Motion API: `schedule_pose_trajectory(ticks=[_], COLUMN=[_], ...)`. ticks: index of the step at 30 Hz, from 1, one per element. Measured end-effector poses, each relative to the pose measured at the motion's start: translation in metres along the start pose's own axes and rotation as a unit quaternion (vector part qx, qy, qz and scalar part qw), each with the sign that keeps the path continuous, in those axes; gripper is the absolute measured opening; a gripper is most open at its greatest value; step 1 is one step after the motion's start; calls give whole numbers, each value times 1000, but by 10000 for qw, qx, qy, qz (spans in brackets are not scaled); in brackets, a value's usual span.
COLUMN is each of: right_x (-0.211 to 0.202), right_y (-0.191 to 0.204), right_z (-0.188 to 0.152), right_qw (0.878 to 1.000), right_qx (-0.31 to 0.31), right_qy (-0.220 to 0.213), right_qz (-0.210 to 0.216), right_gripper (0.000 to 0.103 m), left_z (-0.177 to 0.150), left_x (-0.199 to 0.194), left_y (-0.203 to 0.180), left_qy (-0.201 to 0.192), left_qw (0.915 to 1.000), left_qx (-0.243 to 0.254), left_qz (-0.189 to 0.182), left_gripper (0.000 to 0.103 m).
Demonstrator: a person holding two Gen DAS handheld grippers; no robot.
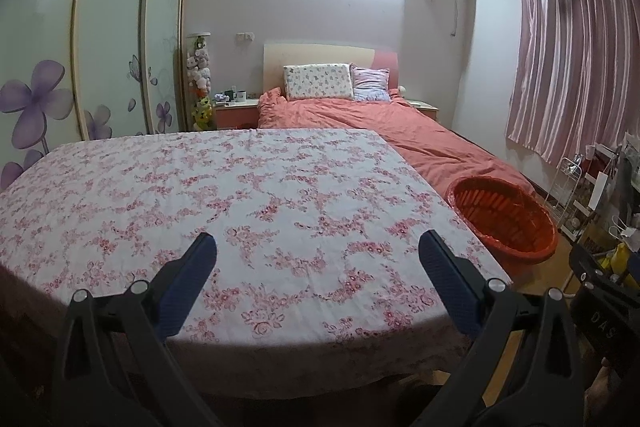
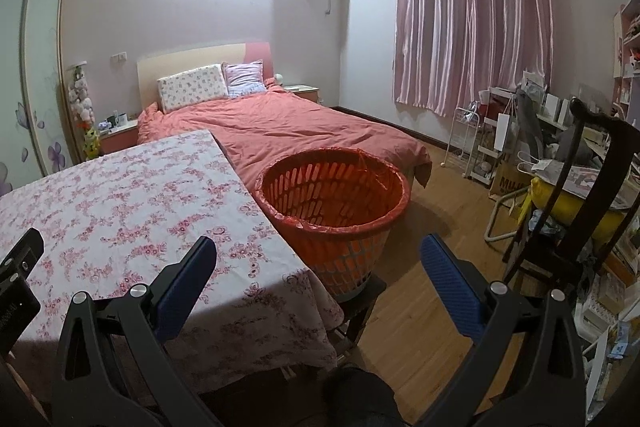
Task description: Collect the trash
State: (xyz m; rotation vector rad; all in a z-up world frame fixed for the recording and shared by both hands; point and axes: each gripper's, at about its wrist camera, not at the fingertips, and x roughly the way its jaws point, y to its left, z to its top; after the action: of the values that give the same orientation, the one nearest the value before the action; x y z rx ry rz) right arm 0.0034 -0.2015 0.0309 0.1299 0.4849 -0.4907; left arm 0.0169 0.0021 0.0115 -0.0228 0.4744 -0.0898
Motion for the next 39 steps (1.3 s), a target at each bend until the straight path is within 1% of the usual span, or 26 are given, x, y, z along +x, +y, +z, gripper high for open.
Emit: schedule_pose_trajectory(ticks=[15, 39], right_x=[7, 2], right_y=[-7, -8], right_z=[0, 4], right_qw=[9993, 9991], right_qx=[55, 104], right_qy=[353, 357], right_qz=[71, 211], right_gripper=[101, 101], left_z=[-3, 6], left_x=[6, -5], left_y=[-3, -11], left_qy=[289, 154], left_qw=[9995, 9997], left_qx=[-66, 75], left_qz=[-80, 164], left_gripper=[99, 99])
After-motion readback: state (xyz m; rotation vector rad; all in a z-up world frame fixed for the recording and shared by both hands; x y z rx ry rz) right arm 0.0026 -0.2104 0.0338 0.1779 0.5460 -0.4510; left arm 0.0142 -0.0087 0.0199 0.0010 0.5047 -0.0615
